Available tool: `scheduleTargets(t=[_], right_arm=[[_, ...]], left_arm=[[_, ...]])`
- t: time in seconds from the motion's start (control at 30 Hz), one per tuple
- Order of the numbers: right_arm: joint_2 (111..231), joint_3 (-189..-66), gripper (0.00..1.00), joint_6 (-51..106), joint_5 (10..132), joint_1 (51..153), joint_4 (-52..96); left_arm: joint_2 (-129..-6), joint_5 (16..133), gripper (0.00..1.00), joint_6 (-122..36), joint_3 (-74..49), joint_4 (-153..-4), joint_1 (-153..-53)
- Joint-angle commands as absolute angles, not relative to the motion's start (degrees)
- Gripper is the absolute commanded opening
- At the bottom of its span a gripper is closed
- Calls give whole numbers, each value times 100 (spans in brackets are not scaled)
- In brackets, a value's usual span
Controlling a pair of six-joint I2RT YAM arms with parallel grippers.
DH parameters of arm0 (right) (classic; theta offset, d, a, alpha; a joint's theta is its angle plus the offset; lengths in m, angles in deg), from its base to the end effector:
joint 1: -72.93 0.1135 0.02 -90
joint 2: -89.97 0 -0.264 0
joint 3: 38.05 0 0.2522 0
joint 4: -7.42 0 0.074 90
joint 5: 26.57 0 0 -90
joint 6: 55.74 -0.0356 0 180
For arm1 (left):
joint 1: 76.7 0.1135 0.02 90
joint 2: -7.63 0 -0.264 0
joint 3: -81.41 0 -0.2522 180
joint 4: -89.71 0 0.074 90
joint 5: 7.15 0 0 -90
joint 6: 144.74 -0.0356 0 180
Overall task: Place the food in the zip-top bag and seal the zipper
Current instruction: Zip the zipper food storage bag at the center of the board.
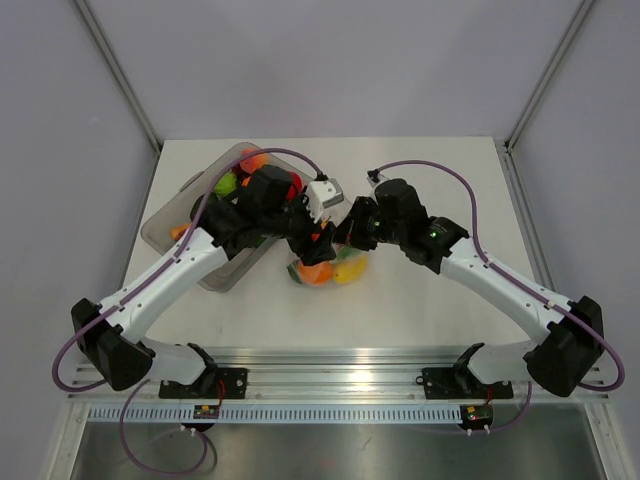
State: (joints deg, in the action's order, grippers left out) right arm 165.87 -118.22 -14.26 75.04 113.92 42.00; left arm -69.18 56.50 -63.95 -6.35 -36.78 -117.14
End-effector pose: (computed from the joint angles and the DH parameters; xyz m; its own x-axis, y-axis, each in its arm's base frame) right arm 0.2226 0.2030 0.3334 -0.8319 0.2493 -0.4957 -0.2270 0.6623 0.7141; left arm 0.2076 -0.1977 0.3723 -0.3278 0.4678 -0.8208 0.9114 0.3855 -0.1442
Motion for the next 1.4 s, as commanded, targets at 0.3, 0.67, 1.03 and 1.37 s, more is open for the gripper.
scheduleTargets(t=[0.3, 0.67, 1.03, 1.37], right_arm=[[16099, -12151, 6, -1576, 7511, 11415, 4025], [15633, -12361, 56, -785, 6697, 11144, 4814], [14956, -10869, 61, 2219, 8245, 9868, 3089], [14578, -9496, 65, 3223, 8573, 9798, 1512]], left_arm=[[-7050, 6343, 9, -6239, -862, -3803, -11968], [-6567, 6071, 0, -6168, -1486, -4180, -11968], [-6365, 5965, 0, -6151, -1618, -4207, -11968], [-6312, 5886, 0, -6010, -1794, -4295, -11968]])
